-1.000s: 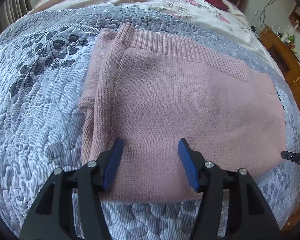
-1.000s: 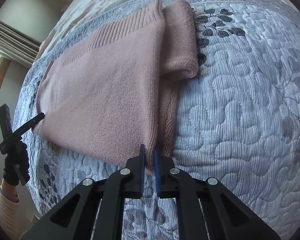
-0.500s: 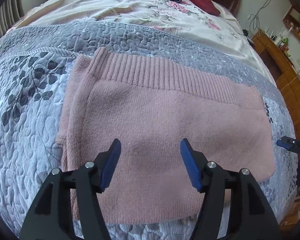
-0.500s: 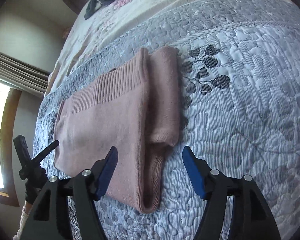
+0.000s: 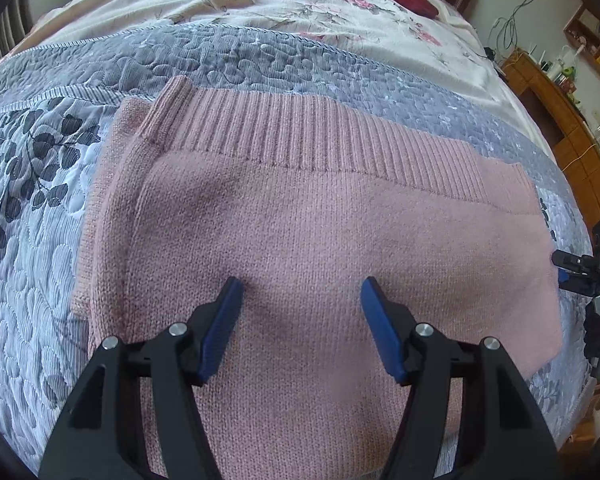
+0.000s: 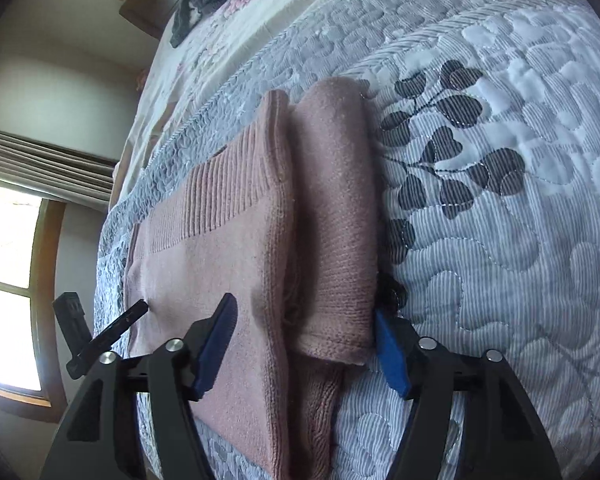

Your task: Fold small clothes

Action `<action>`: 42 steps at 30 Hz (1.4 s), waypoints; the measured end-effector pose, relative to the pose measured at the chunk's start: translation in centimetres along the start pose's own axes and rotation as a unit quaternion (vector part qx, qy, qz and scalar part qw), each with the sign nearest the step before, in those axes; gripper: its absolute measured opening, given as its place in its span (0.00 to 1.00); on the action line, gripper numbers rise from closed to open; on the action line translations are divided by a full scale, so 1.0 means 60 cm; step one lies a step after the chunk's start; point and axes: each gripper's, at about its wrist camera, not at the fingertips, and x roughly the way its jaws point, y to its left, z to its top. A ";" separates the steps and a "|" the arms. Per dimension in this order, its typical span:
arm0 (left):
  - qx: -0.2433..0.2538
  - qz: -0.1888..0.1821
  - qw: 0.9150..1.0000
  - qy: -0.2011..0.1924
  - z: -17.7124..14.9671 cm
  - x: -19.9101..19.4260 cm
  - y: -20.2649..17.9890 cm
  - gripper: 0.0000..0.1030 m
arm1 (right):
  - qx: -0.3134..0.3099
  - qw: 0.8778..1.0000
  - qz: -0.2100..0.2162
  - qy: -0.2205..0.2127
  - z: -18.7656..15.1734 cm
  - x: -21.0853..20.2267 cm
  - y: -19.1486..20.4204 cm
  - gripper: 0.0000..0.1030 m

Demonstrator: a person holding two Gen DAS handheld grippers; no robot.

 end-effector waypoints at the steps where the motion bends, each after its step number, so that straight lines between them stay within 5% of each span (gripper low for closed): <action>1: 0.001 -0.001 1.000 0.000 0.000 0.001 0.000 0.61 | -0.002 1.000 0.001 0.000 0.001 0.004 0.001 0.42; 2: 0.002 -0.002 1.000 0.001 0.000 0.002 0.001 0.61 | 0.004 1.000 0.011 0.002 0.002 0.009 -0.001 0.32; 6: 0.004 -0.007 1.000 0.002 0.000 0.005 0.004 0.61 | 0.011 1.000 0.022 -0.013 -0.003 0.008 -0.013 0.26; 23: 0.010 -0.010 1.000 -0.005 -0.004 0.010 0.003 0.63 | 0.035 0.999 0.017 -0.019 -0.016 0.009 -0.027 0.24; 33: -0.007 -0.050 0.999 -0.010 -0.001 -0.043 0.023 0.63 | -0.056 0.998 0.007 -0.024 0.007 -0.040 0.159 0.19; 42: -0.022 -0.085 0.996 -0.028 0.006 -0.078 0.035 0.63 | -0.177 0.983 -0.046 0.031 -0.011 0.049 0.344 0.17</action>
